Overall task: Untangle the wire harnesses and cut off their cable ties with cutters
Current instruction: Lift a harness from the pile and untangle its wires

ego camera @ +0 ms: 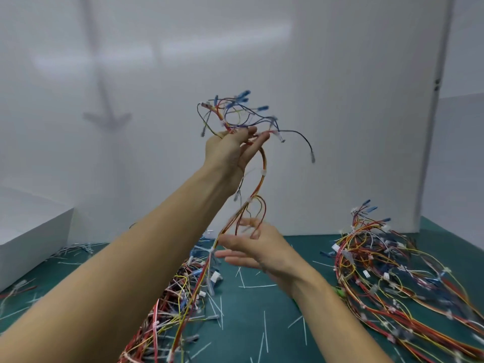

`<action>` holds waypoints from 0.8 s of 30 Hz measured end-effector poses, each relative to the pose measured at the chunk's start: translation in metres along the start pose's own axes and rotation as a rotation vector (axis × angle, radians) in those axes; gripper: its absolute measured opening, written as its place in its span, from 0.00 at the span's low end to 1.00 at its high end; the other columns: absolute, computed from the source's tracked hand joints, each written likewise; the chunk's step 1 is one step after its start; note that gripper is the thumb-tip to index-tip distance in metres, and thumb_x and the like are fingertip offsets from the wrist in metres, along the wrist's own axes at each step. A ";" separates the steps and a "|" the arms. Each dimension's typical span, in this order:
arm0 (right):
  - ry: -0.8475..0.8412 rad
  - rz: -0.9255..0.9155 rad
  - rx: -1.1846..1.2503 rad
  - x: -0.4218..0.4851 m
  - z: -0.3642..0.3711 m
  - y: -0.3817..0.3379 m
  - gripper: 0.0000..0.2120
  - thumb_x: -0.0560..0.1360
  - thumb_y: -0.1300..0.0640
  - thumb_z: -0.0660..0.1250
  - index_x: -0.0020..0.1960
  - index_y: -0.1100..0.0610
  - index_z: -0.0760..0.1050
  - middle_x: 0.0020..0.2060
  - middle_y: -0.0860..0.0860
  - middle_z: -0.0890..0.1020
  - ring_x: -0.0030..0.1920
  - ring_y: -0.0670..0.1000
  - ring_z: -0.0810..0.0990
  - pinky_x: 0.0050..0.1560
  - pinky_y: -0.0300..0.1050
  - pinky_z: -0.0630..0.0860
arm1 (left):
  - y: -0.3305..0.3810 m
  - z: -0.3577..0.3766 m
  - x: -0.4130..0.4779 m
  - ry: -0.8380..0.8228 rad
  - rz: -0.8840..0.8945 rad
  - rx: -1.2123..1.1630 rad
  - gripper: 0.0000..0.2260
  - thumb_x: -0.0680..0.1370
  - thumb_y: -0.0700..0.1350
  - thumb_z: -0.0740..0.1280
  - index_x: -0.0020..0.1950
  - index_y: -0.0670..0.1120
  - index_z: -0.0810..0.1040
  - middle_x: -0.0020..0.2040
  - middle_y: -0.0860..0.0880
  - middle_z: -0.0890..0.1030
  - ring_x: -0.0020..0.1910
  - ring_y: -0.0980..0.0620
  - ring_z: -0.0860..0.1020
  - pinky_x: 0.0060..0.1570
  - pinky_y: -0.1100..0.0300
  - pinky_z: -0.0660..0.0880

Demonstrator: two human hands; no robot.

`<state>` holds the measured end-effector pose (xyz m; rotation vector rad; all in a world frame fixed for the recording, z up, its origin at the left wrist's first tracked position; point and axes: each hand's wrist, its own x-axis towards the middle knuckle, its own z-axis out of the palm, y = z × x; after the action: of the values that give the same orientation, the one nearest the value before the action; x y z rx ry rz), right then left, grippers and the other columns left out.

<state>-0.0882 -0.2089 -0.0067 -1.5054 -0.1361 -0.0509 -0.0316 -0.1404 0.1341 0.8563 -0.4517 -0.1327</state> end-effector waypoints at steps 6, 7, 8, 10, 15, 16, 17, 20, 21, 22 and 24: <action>-0.241 0.035 -0.193 -0.010 0.000 0.000 0.08 0.80 0.59 0.67 0.55 0.61 0.80 0.49 0.57 0.86 0.48 0.55 0.86 0.45 0.41 0.83 | 0.013 0.011 0.006 -0.002 0.100 -0.206 0.05 0.80 0.28 0.61 0.54 0.34 0.71 0.44 0.38 0.77 0.50 0.36 0.79 0.50 0.48 0.81; -0.145 0.029 -0.252 -0.007 -0.001 0.001 0.06 0.80 0.60 0.66 0.52 0.61 0.80 0.47 0.57 0.86 0.44 0.54 0.87 0.42 0.41 0.82 | 0.016 0.010 0.005 -0.007 0.099 -0.222 0.04 0.79 0.28 0.61 0.53 0.34 0.72 0.44 0.38 0.77 0.48 0.37 0.80 0.49 0.47 0.82; -0.027 0.019 -0.317 -0.004 -0.005 0.002 0.04 0.79 0.61 0.67 0.49 0.60 0.80 0.44 0.57 0.86 0.40 0.52 0.86 0.40 0.40 0.82 | 0.019 0.009 0.005 -0.008 0.096 -0.238 0.04 0.79 0.28 0.61 0.50 0.34 0.73 0.43 0.39 0.77 0.46 0.38 0.80 0.48 0.47 0.82; 0.223 0.005 -0.367 0.001 -0.013 0.004 0.05 0.79 0.61 0.68 0.44 0.58 0.80 0.40 0.56 0.86 0.36 0.50 0.85 0.36 0.41 0.82 | 0.023 0.006 0.003 -0.004 0.082 -0.283 0.04 0.79 0.30 0.61 0.47 0.37 0.73 0.43 0.39 0.76 0.44 0.38 0.80 0.48 0.46 0.82; 0.656 -0.115 -0.437 0.001 -0.043 0.002 0.09 0.80 0.56 0.66 0.42 0.46 0.77 0.37 0.47 0.83 0.38 0.49 0.85 0.42 0.51 0.84 | 0.024 -0.004 0.005 0.005 0.035 -0.248 0.12 0.84 0.41 0.57 0.63 0.35 0.71 0.48 0.38 0.79 0.48 0.37 0.84 0.37 0.54 0.84; 0.712 -0.165 -0.433 0.000 -0.048 0.000 0.09 0.81 0.55 0.65 0.43 0.45 0.76 0.37 0.47 0.83 0.39 0.50 0.84 0.43 0.54 0.84 | 0.024 -0.007 0.005 0.016 0.025 -0.179 0.15 0.84 0.42 0.57 0.67 0.34 0.71 0.49 0.39 0.81 0.44 0.40 0.85 0.35 0.57 0.83; 0.761 -0.215 -0.406 -0.001 -0.053 -0.003 0.09 0.81 0.55 0.63 0.43 0.46 0.75 0.37 0.49 0.82 0.39 0.52 0.84 0.43 0.57 0.84 | 0.023 -0.009 0.004 0.023 0.017 -0.119 0.16 0.84 0.42 0.57 0.68 0.35 0.71 0.49 0.40 0.82 0.40 0.43 0.86 0.33 0.59 0.81; 0.897 -0.324 -0.321 -0.004 -0.063 -0.015 0.09 0.83 0.55 0.60 0.44 0.48 0.74 0.38 0.52 0.81 0.41 0.57 0.82 0.46 0.63 0.82 | 0.019 -0.015 0.000 0.041 -0.012 -0.034 0.14 0.84 0.44 0.57 0.61 0.37 0.77 0.46 0.45 0.83 0.36 0.49 0.85 0.28 0.64 0.78; 0.935 -0.359 -0.292 -0.005 -0.065 -0.019 0.09 0.83 0.55 0.59 0.45 0.48 0.73 0.39 0.53 0.80 0.42 0.58 0.82 0.47 0.63 0.81 | 0.018 -0.017 0.000 0.060 -0.015 -0.027 0.12 0.84 0.45 0.58 0.57 0.39 0.77 0.44 0.46 0.83 0.35 0.50 0.85 0.26 0.65 0.76; 0.971 -0.398 -0.270 -0.007 -0.067 -0.023 0.09 0.83 0.55 0.59 0.45 0.48 0.73 0.39 0.53 0.80 0.42 0.57 0.81 0.47 0.64 0.81 | 0.017 -0.018 0.000 0.080 -0.016 -0.021 0.11 0.84 0.44 0.58 0.52 0.41 0.77 0.42 0.47 0.83 0.33 0.52 0.84 0.25 0.65 0.75; 1.052 -0.492 -0.279 -0.011 -0.072 -0.030 0.08 0.83 0.54 0.59 0.46 0.49 0.74 0.40 0.52 0.80 0.43 0.57 0.82 0.46 0.63 0.81 | 0.014 -0.022 -0.001 0.107 -0.018 -0.011 0.10 0.84 0.44 0.58 0.48 0.43 0.76 0.38 0.49 0.84 0.30 0.54 0.83 0.23 0.67 0.72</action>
<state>-0.0983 -0.2829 0.0177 -1.5101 0.3666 -1.2702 -0.0234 -0.1154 0.1321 0.8519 -0.3430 -0.1052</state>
